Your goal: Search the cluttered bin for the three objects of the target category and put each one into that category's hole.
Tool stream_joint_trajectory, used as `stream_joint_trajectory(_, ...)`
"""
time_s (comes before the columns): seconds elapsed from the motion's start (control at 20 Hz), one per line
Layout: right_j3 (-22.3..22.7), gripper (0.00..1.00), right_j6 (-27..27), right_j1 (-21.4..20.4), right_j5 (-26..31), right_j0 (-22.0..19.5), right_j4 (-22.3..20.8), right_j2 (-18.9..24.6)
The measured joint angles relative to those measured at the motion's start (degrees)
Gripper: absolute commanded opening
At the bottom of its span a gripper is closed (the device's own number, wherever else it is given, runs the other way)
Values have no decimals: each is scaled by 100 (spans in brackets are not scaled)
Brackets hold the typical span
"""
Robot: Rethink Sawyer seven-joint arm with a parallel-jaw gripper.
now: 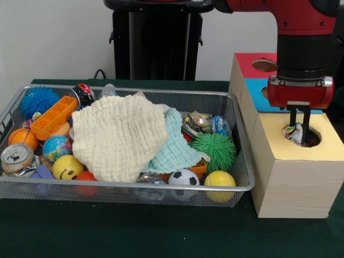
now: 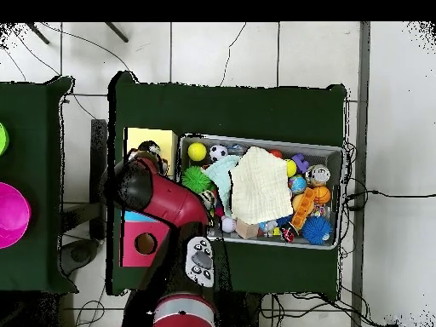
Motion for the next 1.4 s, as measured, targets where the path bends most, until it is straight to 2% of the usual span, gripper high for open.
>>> stream_joint_trajectory(0.3, 0, 0, 1, -117, 55, 2, 0, -23)
stream_joint_trajectory(0.35, 0, 100, 1, -148, 65, 14, 0, -79)
stream_joint_trajectory(1.4, -50, 100, 8, -172, 121, 119, 7, -160)
